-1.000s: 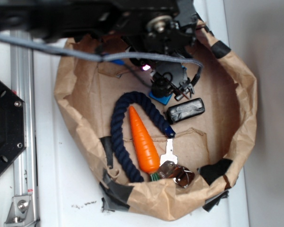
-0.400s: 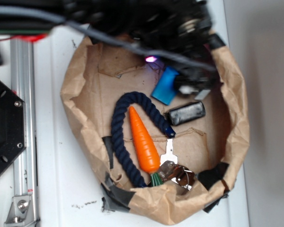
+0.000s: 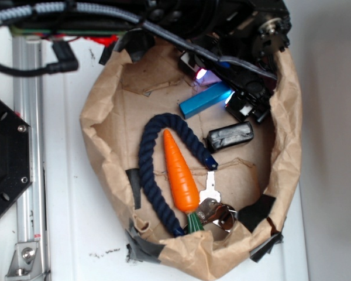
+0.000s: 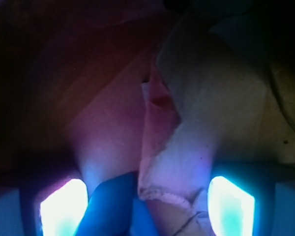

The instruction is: Grab the blue block.

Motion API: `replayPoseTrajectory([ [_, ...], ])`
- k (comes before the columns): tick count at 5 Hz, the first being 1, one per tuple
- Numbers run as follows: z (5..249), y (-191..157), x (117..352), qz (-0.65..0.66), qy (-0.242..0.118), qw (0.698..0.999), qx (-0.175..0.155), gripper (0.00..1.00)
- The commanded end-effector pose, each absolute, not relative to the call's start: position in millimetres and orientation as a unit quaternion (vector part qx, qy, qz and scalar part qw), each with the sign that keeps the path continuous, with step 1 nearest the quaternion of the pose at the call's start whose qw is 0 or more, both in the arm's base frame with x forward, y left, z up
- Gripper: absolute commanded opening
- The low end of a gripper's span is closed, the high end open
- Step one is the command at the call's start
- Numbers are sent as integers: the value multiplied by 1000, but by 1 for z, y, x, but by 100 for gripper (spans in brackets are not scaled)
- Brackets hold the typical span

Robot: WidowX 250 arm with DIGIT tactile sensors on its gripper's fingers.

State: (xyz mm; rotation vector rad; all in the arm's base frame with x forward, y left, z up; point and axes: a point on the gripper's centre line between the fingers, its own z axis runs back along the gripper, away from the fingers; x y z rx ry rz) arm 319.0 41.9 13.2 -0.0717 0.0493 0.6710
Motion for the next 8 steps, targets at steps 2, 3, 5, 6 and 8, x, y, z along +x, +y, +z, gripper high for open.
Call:
replayPoseTrajectory([
  [2,48,8,294,180,-42,983,17,0],
  [3,72,13,290,159,-60,985,24,0],
  [5,114,20,280,137,-93,986,33,0],
  [6,130,25,277,131,-106,985,44,0],
  [8,177,25,273,-39,-115,990,74,0],
])
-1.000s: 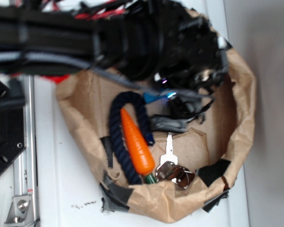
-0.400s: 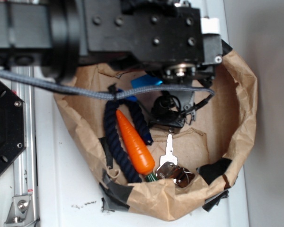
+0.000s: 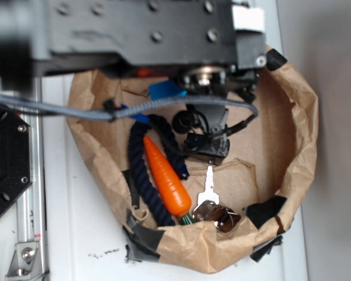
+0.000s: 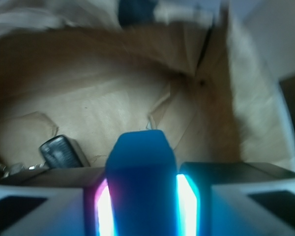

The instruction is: Grab the blue block.

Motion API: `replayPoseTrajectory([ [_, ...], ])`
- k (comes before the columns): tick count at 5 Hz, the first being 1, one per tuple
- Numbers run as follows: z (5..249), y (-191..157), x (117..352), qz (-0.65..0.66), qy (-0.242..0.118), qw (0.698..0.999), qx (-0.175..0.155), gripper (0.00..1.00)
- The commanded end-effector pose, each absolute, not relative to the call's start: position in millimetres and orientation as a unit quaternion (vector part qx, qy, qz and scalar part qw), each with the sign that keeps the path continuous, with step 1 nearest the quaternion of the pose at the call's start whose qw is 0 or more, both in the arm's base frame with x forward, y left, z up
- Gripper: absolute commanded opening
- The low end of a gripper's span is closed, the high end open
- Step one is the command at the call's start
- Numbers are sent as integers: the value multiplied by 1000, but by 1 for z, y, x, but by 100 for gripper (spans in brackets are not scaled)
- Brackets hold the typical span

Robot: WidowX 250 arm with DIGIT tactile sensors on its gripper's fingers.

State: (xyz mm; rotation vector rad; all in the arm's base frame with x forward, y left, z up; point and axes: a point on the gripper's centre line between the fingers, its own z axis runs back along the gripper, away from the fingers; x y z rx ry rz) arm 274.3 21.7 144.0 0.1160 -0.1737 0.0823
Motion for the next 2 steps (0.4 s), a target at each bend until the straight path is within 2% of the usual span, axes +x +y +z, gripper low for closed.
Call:
replayPoseTrajectory([
  [1,173,25,273,-58,-94,993,41,0],
  [2,174,27,275,-61,-71,994,55,100],
])
